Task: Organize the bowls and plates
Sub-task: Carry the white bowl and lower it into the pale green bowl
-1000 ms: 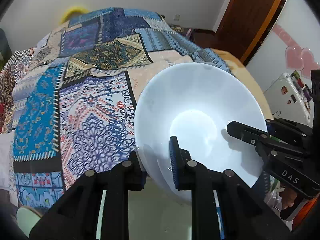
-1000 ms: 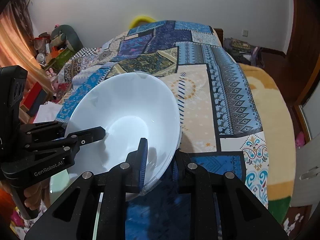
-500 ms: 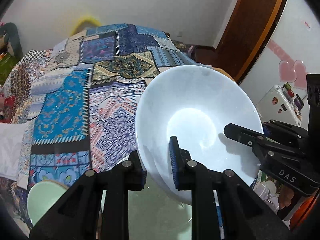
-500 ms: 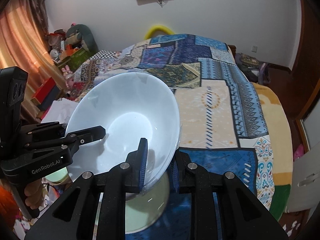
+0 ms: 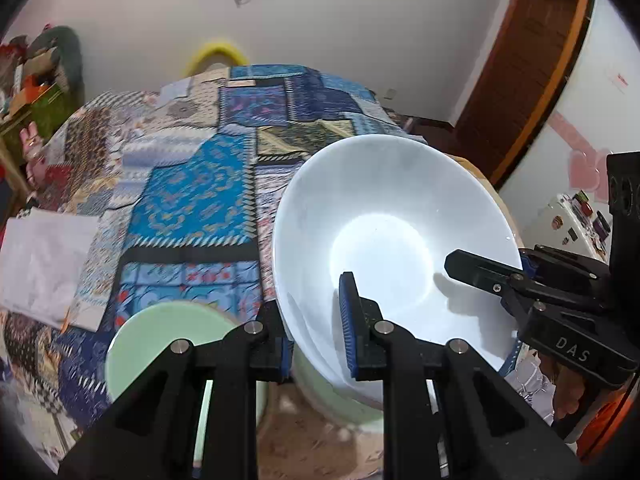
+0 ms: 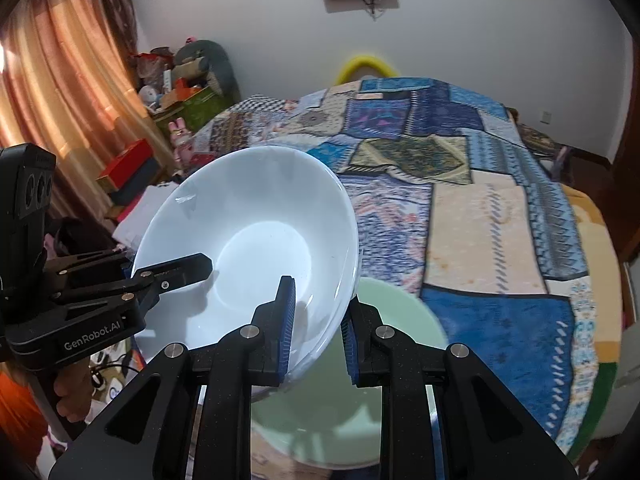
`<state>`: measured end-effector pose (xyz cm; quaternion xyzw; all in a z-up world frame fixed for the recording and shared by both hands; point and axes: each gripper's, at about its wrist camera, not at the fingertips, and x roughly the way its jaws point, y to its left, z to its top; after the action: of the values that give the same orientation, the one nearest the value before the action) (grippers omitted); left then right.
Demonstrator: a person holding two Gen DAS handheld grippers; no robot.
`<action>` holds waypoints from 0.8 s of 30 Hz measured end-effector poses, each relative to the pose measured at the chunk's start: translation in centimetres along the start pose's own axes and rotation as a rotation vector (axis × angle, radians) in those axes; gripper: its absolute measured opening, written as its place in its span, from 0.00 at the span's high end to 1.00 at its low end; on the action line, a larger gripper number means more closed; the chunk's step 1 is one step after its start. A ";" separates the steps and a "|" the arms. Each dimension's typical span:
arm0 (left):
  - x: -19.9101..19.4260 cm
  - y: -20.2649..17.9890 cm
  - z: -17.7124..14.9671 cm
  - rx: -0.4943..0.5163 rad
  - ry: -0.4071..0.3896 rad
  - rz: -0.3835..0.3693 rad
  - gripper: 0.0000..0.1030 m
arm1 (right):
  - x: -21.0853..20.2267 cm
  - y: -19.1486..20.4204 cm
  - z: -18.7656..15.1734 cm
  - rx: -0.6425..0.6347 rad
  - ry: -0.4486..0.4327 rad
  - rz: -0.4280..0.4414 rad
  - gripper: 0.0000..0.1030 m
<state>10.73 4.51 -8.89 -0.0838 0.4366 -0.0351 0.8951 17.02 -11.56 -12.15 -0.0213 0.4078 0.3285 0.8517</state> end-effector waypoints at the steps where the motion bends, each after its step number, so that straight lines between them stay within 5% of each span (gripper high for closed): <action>1: -0.3 0.6 -0.4 -0.008 -0.001 0.006 0.81 | 0.2 0.4 -0.1 -0.004 -0.002 0.006 0.81; 24: -1.7 10.6 -6.8 -0.155 0.004 0.097 0.81 | 6.2 8.3 -1.5 -0.074 0.097 0.114 0.81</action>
<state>4.16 14.40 -13.61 -0.1317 0.4434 0.0420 0.8856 13.99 -2.16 -15.59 -0.0456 0.4365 0.3898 0.8096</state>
